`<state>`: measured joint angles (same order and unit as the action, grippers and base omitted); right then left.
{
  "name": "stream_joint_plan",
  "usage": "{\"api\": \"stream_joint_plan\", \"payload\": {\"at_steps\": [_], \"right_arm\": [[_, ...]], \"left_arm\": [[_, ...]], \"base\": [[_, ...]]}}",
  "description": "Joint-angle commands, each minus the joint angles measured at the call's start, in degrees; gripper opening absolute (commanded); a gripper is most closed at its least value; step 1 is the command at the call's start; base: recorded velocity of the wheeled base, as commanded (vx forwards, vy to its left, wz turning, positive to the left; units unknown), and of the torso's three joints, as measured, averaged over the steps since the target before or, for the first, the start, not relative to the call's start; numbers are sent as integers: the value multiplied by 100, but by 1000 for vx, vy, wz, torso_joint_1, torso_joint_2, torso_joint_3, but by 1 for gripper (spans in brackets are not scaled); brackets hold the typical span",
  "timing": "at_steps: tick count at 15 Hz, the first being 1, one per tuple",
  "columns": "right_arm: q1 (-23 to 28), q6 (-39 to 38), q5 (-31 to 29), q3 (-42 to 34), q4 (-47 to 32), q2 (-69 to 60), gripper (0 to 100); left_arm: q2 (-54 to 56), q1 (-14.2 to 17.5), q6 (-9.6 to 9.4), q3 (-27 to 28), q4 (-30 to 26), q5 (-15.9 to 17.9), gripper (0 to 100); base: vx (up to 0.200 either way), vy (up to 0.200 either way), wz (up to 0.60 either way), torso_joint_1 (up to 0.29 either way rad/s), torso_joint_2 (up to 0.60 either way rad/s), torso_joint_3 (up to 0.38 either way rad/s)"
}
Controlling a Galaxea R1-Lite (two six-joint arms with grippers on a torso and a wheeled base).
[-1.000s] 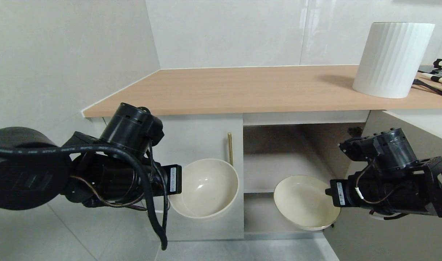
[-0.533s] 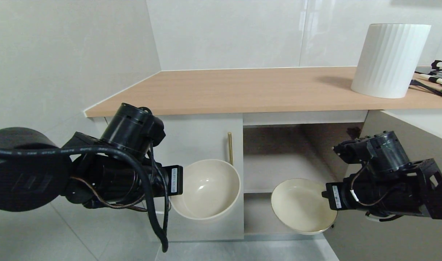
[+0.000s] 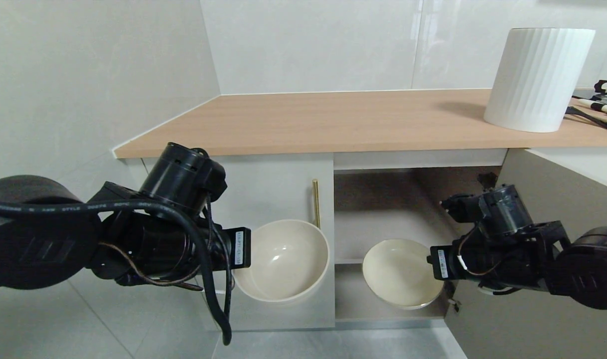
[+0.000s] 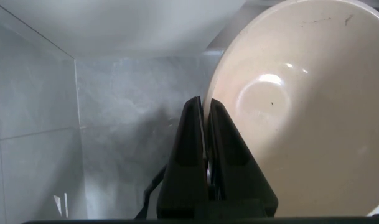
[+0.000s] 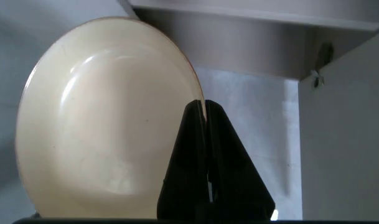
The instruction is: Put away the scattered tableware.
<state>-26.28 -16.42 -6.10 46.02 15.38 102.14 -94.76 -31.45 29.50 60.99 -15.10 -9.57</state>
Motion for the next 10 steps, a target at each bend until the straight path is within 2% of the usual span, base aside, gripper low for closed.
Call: {"api": "stream_joint_plan", "payload": {"at_steps": [1, 6, 10], "right_arm": [[220, -1, -14, 267, 360, 816, 0], [431, -195, -269, 1366, 360, 2196, 0], [642, -265, -384, 1779, 378, 2908, 0]], "left_arm": [[-16, -1, 3, 1, -1, -1, 0], [-25, -10, 3, 1, -1, -1, 0], [-16, -10, 3, -8, -1, -1, 0]], "base": [[0, 0, 0, 0, 0, 0], [0, 0, 0, 0, 0, 0], [0, 0, 0, 0, 0, 0]]}}
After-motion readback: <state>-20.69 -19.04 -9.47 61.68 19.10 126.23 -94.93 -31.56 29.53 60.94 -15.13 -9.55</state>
